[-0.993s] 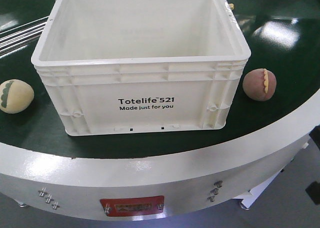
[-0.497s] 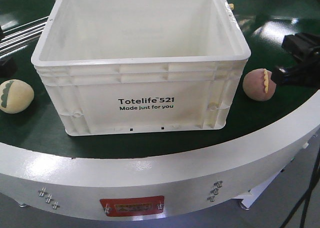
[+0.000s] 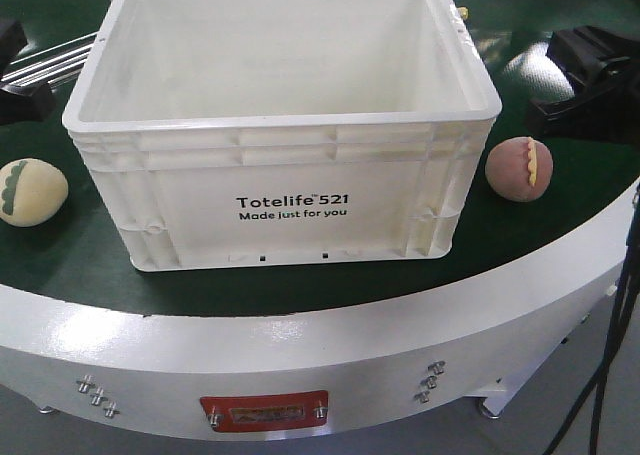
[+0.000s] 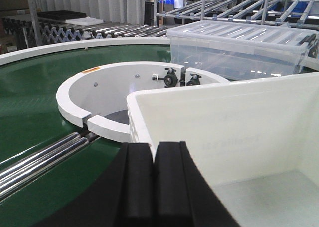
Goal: Place moving items into box and shelve
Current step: 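Move the right gripper down toward the pink plush ball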
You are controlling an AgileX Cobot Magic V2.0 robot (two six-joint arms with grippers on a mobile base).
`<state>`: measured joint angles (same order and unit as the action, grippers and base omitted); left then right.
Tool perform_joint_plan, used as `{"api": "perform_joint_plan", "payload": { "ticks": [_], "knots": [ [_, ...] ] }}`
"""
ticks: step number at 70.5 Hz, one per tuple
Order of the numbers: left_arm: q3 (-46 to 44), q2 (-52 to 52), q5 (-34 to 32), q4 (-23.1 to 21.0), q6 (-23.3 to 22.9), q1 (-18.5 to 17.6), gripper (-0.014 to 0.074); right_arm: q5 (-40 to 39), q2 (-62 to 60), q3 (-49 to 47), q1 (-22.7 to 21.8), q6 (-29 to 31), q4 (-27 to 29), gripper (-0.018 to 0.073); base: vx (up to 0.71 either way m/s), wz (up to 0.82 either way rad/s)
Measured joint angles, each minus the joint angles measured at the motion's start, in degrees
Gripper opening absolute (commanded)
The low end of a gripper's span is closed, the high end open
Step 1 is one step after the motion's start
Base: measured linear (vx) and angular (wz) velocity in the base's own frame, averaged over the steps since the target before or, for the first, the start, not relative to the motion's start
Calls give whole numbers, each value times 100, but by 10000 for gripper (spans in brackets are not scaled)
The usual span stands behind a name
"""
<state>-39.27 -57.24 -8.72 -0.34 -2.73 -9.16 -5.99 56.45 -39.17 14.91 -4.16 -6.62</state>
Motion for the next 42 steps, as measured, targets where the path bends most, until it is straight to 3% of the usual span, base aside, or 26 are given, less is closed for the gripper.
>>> {"api": "perform_joint_plan", "payload": {
  "ticks": [9,16,34,37,42],
  "knots": [
    [0,0,-15,34,0,0,20,0,0,0,0,0,0,67,0,0],
    [0,0,-22,34,0,0,94,21,0,0,0,0,0,190,0,0],
    [0,0,-27,34,0,0,461,156,0,0,0,0,0,665,0,0],
    [0,0,-27,34,0,0,526,156,0,0,0,0,0,725,0,0],
    [0,0,-27,34,0,0,597,156,0,0,0,0,0,722,0,0]
  ]
}}
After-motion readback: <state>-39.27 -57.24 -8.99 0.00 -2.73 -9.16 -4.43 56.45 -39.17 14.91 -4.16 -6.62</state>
